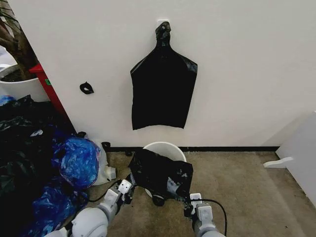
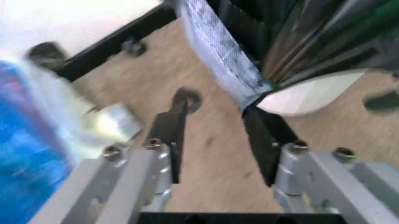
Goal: Place the garbage bag over the trash bin.
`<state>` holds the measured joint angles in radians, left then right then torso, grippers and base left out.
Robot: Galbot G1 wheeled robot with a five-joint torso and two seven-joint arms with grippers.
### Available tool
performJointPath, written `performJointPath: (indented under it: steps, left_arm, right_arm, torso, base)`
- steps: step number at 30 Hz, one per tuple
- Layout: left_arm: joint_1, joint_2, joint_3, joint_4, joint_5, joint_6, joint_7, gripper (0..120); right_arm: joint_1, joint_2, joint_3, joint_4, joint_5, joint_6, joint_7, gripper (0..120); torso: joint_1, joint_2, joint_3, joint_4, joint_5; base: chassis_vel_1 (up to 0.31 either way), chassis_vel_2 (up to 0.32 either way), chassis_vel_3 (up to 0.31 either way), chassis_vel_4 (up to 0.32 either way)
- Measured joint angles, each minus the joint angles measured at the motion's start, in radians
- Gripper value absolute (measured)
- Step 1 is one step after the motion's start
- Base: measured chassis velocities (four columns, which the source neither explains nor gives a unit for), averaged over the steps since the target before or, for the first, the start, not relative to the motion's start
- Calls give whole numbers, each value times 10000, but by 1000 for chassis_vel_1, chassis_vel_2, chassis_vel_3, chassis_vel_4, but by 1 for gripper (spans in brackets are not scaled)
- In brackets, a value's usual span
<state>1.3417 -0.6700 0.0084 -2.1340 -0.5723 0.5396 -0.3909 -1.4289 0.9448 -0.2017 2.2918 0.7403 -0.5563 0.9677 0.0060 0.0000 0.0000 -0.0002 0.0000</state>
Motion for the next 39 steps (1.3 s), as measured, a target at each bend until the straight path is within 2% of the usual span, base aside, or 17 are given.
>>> performJointPath:
  steps: [5, 6, 9, 12, 15, 16, 18, 21, 23, 24, 25, 30, 31, 35, 37, 39]
  left_arm:
    - [726, 638, -743, -1269, -492, 947, -1053, 62]
    - [726, 638, -743, -1269, -492, 947, -1053, 62]
    - [776, 715, -1035, -1839, -1057, 1126, -1610, 75]
    - [705, 601, -1178, -2293, -1676, 1145, -1930, 88]
    - [600, 475, -1241, -2388, -2006, 1011, -1987, 96]
    - [537, 398, -1263, -2398, -2168, 877, -1986, 98]
    - [192, 39, -1324, -2361, -2689, 185, -1796, 100]
    - [-627, -394, -1217, -2027, -3286, -486, -1469, 100]
    - [-766, -453, -1196, -1961, -3354, -526, -1436, 100]
    - [-1058, -658, -1186, -1819, -3467, -603, -1377, 100]
    - [-1175, -856, -1226, -1758, -3474, -648, -1360, 100]
    - [-912, -1914, -1402, -1351, -2633, -777, -1763, 100]
    - [-912, -1914, -1402, -1351, -2633, -777, -1763, 100]
    - [-653, -2823, -1953, -1190, -2578, -741, -1963, 100]
    - [-555, -3088, -2083, -1142, -2546, -724, -1993, 100]
    - [-528, -3147, -2098, -1126, -2522, -715, -1998, 100]
  right_arm:
    - [-632, -398, 331, 1757, 827, -1040, 847, 69]
    - [-632, -398, 331, 1757, 827, -1040, 847, 69]
    - [-876, -467, 810, 2130, 1105, -1216, 1000, 81]
    - [-773, -371, 1400, 2171, 982, -806, 722, 95]
    - [-544, -310, 1620, 2171, 609, -392, 362, 98]
    - [-400, -294, 1725, 2170, 359, -102, 131, 100]
    - [318, -250, 2261, 2120, -244, 1128, -1006, 100]
    - [1034, -212, 3138, 1375, 108, 2025, -2659, 100]
    - [1083, -215, 3211, 1282, 173, 2059, -2788, 100]
    - [1331, -263, 3434, 824, 479, 2135, -3332, 100]
    - [1624, -331, 3510, 315, 737, 2138, -3860, 100]
    - [3225, -414, 3165, -2287, 308, 1712, -6600, 100]
    - [3225, -414, 3165, -2287, 308, 1712, -6600, 100]
    - [4302, -137, 3028, -4308, -289, 1273, -9061, 100]
    - [4808, 22, 2847, -5107, -495, 1051, -9521, 100]
    - [4945, 63, 2777, -5279, -523, 953, -9570, 100]
  torso:
    - [0, 0, 0, 0, 3]
    - [0, 0, 0, 0, 3]
    - [0, 0, 0, -3, -1]
    - [0, 0, 0, -2, 0]
    - [0, 0, 0, -2, 2]
    - [0, 0, 0, -1, 2]
    - [0, 0, 0, 0, 1]
    - [0, 0, 1, 4, 1]
    - [0, 0, 1, 2, 1]
    - [1, 0, 2, -13, -3]
    - [1, 1, 2, -12, 0]
    - [1, -1, 3, 6, 3]
    - [1, -1, 3, 6, 3]
    - [1, -1, 2, 0, 2]
    - [2, -1, 3, 0, 2]
    - [1, -1, 3, 0, 2]
  base:
    - [0, 0, 0, 0]
    - [0, 0, 0, 0]
    - [0, 0, 0, 0]
    - [0, 0, 0, 0]
    - [0, 0, 0, 0]
    - [0, 0, 0, 0]
    - [0, 0, 0, 0]
    - [0, 0, 0, 0]
    - [0, 0, 0, 0]
    - [0, 0, 0, 0]
    - [0, 0, 0, 0]
    - [0, 0, 0, 0]
    - [0, 0, 0, 0]
    - [0, 0, 0, 0]
    - [0, 0, 0, 0]
    - [0, 0, 0, 0]
